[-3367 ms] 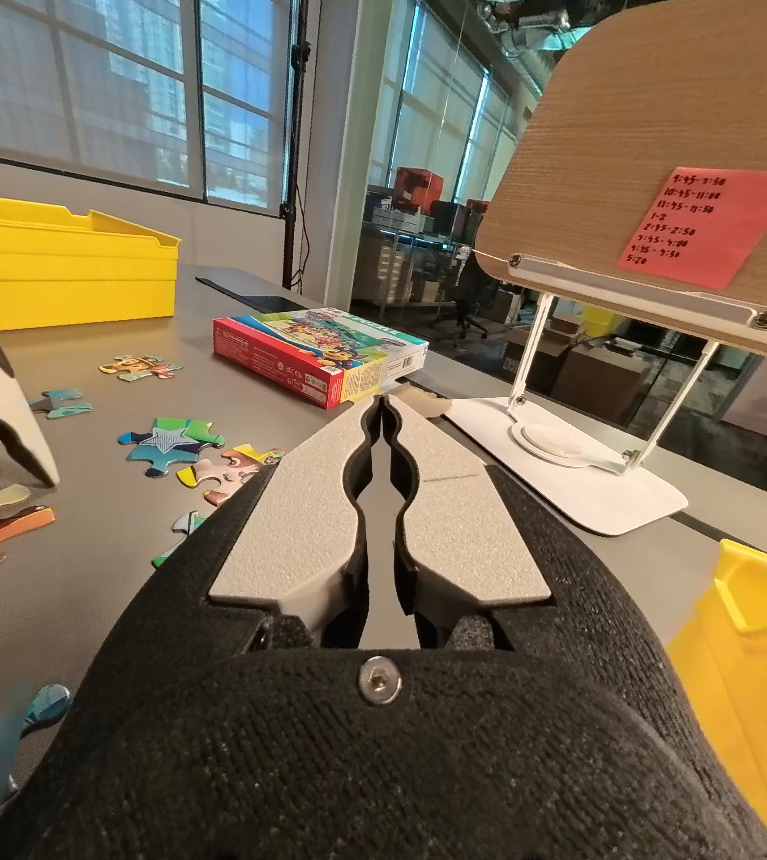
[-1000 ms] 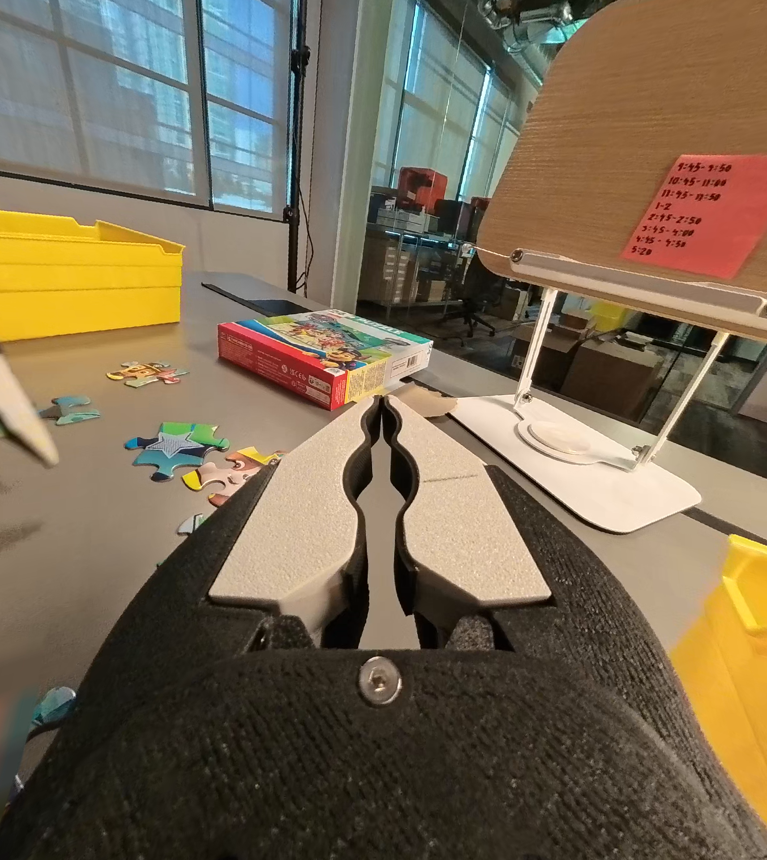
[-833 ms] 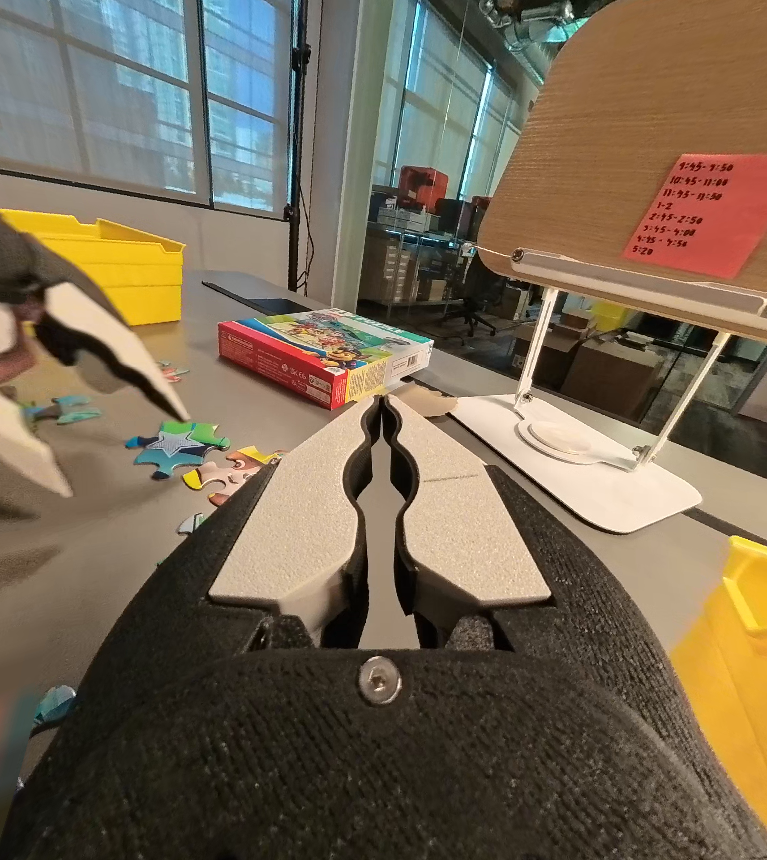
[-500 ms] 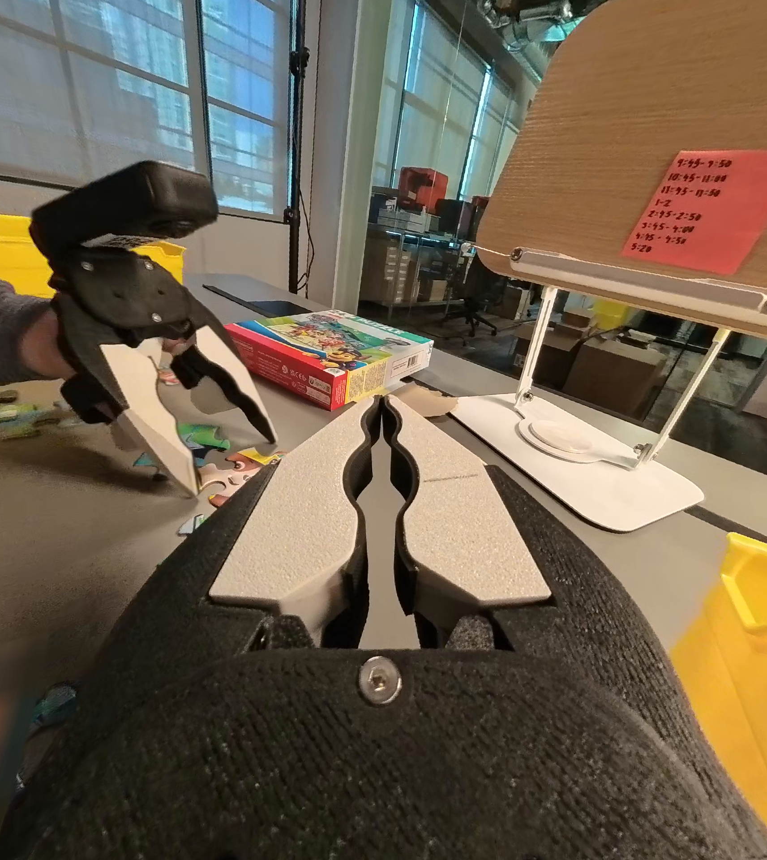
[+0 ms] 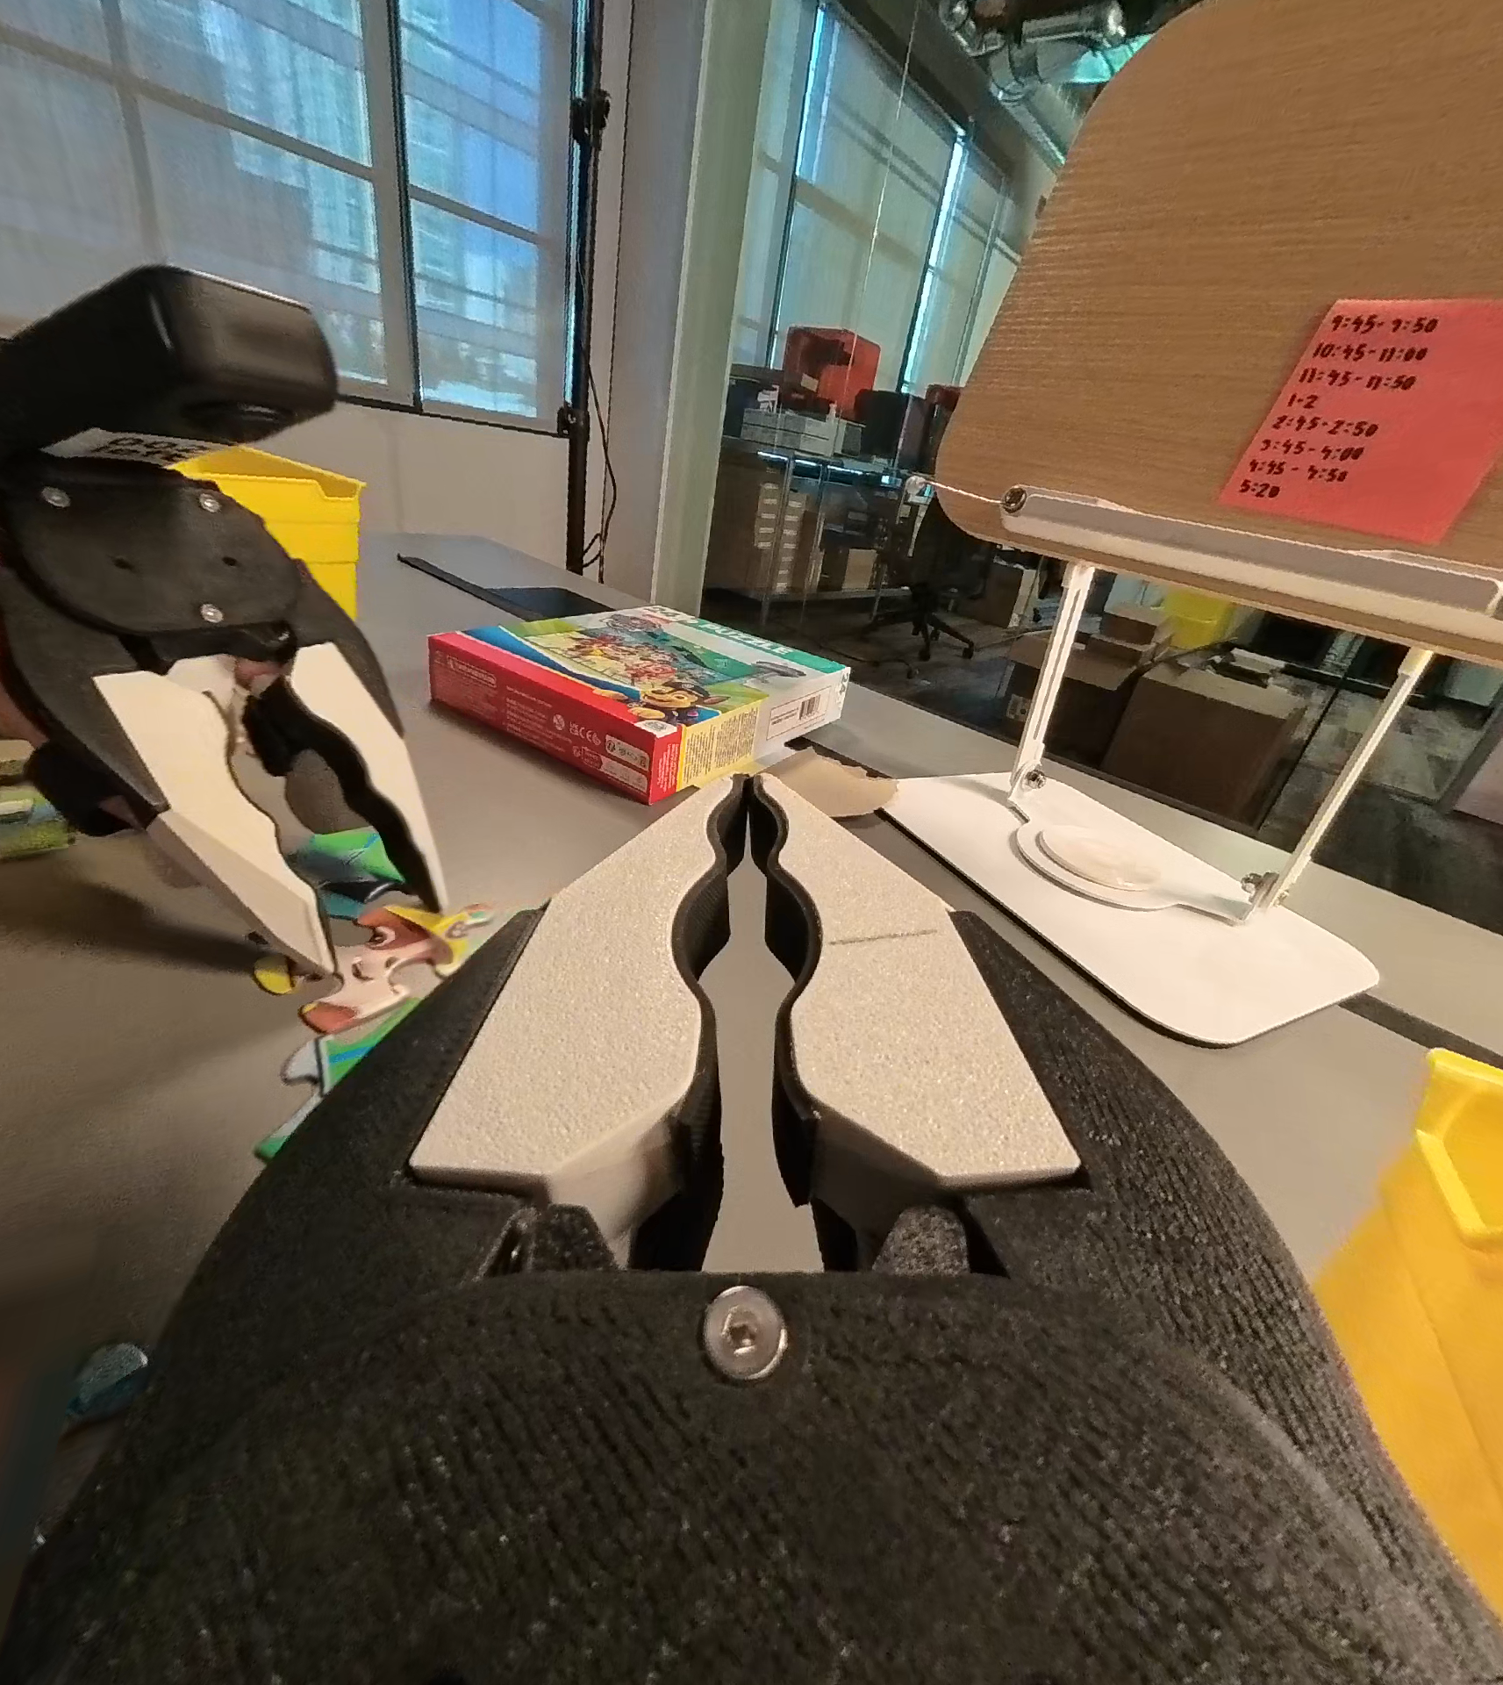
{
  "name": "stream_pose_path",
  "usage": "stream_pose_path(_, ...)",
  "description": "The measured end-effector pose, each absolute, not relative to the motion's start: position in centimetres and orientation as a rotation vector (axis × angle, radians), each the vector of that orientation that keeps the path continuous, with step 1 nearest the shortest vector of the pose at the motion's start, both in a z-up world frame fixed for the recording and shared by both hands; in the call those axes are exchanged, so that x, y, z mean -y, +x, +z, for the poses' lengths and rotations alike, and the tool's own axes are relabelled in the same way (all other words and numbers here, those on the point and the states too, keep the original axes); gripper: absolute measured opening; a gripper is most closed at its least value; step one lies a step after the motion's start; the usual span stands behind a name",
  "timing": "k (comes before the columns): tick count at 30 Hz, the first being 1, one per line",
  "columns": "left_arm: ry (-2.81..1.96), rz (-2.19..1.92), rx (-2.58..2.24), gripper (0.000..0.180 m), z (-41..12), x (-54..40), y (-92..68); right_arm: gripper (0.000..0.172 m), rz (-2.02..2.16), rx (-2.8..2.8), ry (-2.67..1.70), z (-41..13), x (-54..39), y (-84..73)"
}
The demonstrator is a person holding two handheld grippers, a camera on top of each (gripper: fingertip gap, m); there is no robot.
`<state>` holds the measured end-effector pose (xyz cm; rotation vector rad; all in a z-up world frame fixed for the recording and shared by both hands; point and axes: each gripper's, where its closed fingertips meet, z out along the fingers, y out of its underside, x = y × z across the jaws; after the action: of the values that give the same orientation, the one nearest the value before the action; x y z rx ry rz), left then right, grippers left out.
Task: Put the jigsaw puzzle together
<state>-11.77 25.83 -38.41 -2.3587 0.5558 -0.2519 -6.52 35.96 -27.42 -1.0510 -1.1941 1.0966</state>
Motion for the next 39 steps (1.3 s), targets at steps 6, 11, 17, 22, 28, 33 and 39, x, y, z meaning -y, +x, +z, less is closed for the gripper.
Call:
stream_pose_path(6,-2.368,-0.268,-0.511,0.037,-38.3,-24.4,-10.8,0.000,1.096,1.195,-1.048,-27.4,-35.9,-6.5)
stream_pose_path(11,-2.266,-0.156,-0.351,0.056,-35.1,-22.0,-10.8,0.000,1.089,1.187,-1.051,-27.4,-36.1,-6.3)
stream_pose_path(17,-2.017,0.039,-0.096,0.065,-28.8,-13.3,-11.0,0.000,1.073,1.184,-1.048,-27.4,-36.2,-6.3)
stream_pose_path(22,-1.973,0.369,0.134,0.066,-28.2,-5.1,-15.5,0.000,1.037,1.200,-1.043,-27.6,-36.2,-6.5)
stream_pose_path(28,-1.649,0.412,0.336,0.066,-25.4,-1.1,-19.2,0.000,0.946,1.205,-1.035,-27.7,-36.7,-6.6)
stream_pose_path(33,-1.417,0.498,0.286,0.064,-24.5,-2.2,-19.7,0.000,0.877,1.164,-1.039,-27.4,-37.6,-6.2)
stream_pose_path(39,-1.395,0.521,0.221,0.060,-25.0,-2.5,-19.3,0.000,0.828,1.080,-1.060,-26.8,-39.0,-5.1)
